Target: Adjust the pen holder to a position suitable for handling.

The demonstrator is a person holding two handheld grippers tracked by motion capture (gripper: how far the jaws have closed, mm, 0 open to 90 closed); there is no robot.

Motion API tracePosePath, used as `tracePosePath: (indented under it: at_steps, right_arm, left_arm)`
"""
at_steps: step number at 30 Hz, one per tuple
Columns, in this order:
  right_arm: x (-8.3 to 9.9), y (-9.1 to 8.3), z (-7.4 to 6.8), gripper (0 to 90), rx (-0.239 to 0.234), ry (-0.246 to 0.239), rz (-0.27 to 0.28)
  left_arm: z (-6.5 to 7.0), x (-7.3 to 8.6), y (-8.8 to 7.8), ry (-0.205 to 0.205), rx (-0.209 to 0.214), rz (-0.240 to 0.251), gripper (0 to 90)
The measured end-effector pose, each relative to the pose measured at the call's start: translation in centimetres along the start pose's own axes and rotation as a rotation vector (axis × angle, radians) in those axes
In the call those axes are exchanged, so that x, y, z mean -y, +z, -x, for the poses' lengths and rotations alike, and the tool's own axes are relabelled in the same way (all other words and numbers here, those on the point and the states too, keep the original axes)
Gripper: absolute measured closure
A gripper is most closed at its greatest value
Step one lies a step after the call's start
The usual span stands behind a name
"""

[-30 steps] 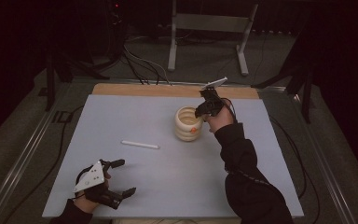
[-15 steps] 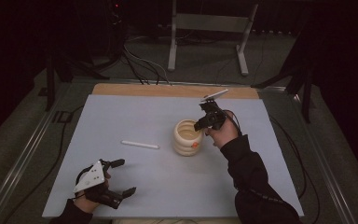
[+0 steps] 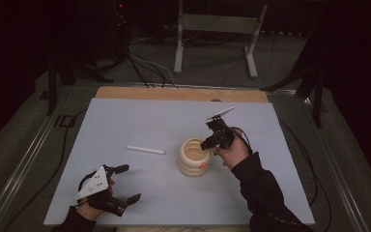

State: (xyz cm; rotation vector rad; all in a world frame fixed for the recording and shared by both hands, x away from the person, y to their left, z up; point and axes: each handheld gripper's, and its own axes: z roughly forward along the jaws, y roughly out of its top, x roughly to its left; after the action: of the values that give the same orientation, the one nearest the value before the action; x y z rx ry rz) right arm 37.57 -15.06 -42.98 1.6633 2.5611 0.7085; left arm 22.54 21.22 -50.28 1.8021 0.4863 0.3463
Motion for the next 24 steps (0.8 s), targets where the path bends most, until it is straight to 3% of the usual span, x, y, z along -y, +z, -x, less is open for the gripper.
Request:
tracePosePath:
  at_steps: [10, 19, 21, 24]
  right_arm:
    - [0.80, 0.52, -0.96, 71.2, -0.013, -0.028, -0.009]
    - [0.76, 0.54, -0.85, 69.8, -0.030, -0.027, -0.008]
    - [0.77, 0.33, -0.75, 64.2, -0.047, -0.028, 0.005]
    - [0.72, -0.39, -0.82, 57.9, -0.031, -0.045, 0.037]
  left_arm:
    - [0.01, 0.03, 0.05, 0.000, -0.003, -0.003, 0.1]
    - [0.03, 0.06, 0.07, 0.000, -0.002, -0.007, 0.1]
    - [0.04, 0.07, 0.09, 0.001, -0.002, -0.008, 0.1]
    - [0.03, 0.07, 0.11, 0.002, -0.001, -0.010, 0.2]
